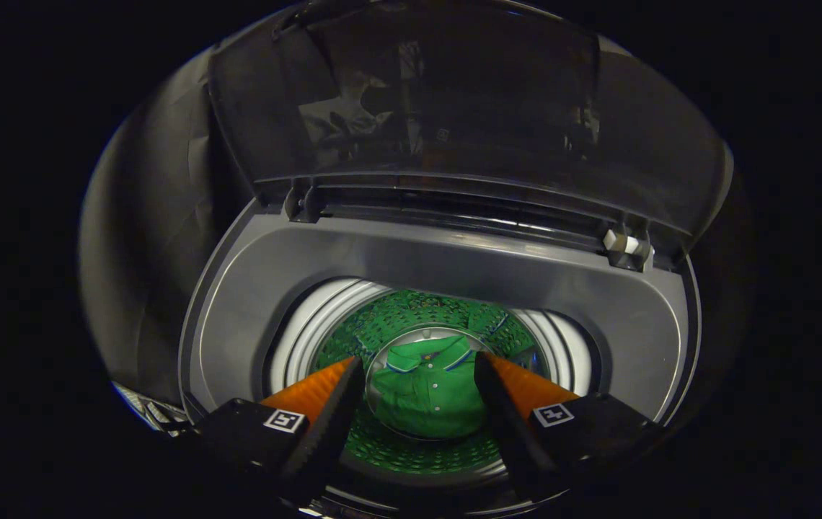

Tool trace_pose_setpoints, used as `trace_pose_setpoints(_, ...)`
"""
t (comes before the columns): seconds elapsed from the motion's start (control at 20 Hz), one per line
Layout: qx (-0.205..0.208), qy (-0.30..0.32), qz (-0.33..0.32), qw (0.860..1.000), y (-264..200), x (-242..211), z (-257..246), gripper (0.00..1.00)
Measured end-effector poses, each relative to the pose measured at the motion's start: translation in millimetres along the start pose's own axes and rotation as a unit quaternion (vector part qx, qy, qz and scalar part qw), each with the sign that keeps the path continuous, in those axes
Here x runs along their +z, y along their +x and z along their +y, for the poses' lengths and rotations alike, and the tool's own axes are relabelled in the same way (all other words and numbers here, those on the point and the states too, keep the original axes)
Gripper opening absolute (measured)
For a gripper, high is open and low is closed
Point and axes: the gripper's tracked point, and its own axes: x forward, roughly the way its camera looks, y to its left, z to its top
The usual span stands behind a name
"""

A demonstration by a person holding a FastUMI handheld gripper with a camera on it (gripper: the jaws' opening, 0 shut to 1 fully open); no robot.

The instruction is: Put the clothes into the washing machine and then close the washing machine lid.

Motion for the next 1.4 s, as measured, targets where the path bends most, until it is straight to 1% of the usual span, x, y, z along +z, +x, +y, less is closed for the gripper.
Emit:
trace_pose_setpoints(0.2, -0.001, 0.001, -0.002, 1.000, -7, -1, -2, 0.99)
trace_pose_setpoints(0.3, -0.003, -0.002, -0.017, 1.000, -15, 6, 0, 0.99)
trace_pose_setpoints(0.4, 0.000, -0.006, -0.035, 0.999, -33, 14, 3, 0.99)
trace_pose_setpoints(0.55, -0.003, -0.020, -0.076, 0.997, -63, 35, 8, 0.99)
trace_pose_setpoints(0.7, -0.002, -0.020, -0.111, 0.994, -97, 60, 16, 0.99)
trace_pose_setpoints(0.85, -0.006, -0.016, -0.163, 0.986, -130, 98, 19, 0.99)
trace_pose_setpoints(1.2, -0.005, -0.009, -0.276, 0.961, -215, 195, 18, 0.98)
trace_pose_setpoints(1.4, -0.009, -0.016, -0.317, 0.948, -237, 239, 10, 0.98)
